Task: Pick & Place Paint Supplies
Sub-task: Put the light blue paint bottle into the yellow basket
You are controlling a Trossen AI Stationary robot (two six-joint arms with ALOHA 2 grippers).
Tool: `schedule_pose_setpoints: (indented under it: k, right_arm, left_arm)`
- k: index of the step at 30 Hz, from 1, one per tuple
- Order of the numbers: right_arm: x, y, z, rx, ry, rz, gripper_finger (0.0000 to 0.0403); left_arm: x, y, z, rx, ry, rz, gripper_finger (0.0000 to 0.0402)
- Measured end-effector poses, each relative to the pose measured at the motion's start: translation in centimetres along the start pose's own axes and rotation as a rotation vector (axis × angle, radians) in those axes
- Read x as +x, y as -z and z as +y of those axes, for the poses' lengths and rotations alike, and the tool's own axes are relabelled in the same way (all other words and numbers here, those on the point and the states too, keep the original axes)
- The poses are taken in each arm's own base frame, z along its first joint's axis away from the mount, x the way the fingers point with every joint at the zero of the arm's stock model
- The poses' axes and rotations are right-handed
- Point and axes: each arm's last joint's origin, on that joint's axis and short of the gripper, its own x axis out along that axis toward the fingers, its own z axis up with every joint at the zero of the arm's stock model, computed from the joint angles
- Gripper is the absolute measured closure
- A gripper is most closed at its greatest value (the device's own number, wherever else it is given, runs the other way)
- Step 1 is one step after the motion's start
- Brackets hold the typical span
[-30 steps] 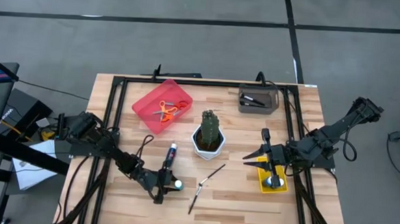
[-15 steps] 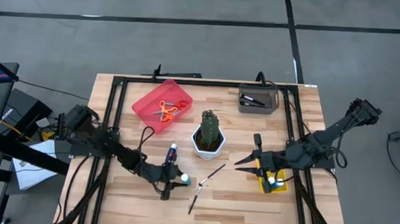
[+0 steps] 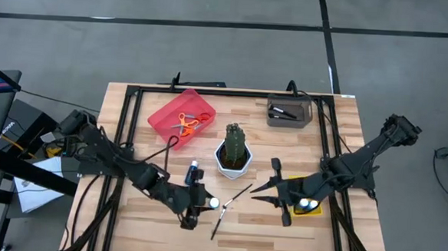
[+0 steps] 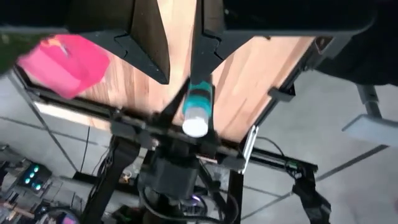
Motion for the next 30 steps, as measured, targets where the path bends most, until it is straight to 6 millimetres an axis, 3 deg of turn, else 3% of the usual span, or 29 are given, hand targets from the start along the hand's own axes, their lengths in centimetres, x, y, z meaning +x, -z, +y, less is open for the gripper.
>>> schedule_pose_setpoints:
  k: [6,15,18,25,30]
  right_arm:
    - [1.5,-0.6,0.7,-0.032,-0.002,0.015,0.0316]
    - [4.1,-1.9,0.9,-0.083,0.035,0.087,0.0182]
    - [5.3,-2.3,0.6,-0.076,0.065,0.14,0.0154]
    - [8.3,-2.6,0.2,-0.081,0.095,0.272,0.0145]
    - [8.8,-3.5,0.3,-0.065,0.072,0.302,0.0145]
  left_arm:
    - [0.9,-1.6,0.2,0.052,-0.026,0.004,0.027]
    - [2.5,-1.4,0.8,0.043,-0.053,0.021,0.027]
    - [2.5,-1.3,0.8,0.044,-0.052,0.021,0.027]
    - [2.5,-1.4,0.8,0.042,-0.059,0.015,0.027]
    - [2.5,-1.4,0.7,0.043,-0.057,0.016,0.027]
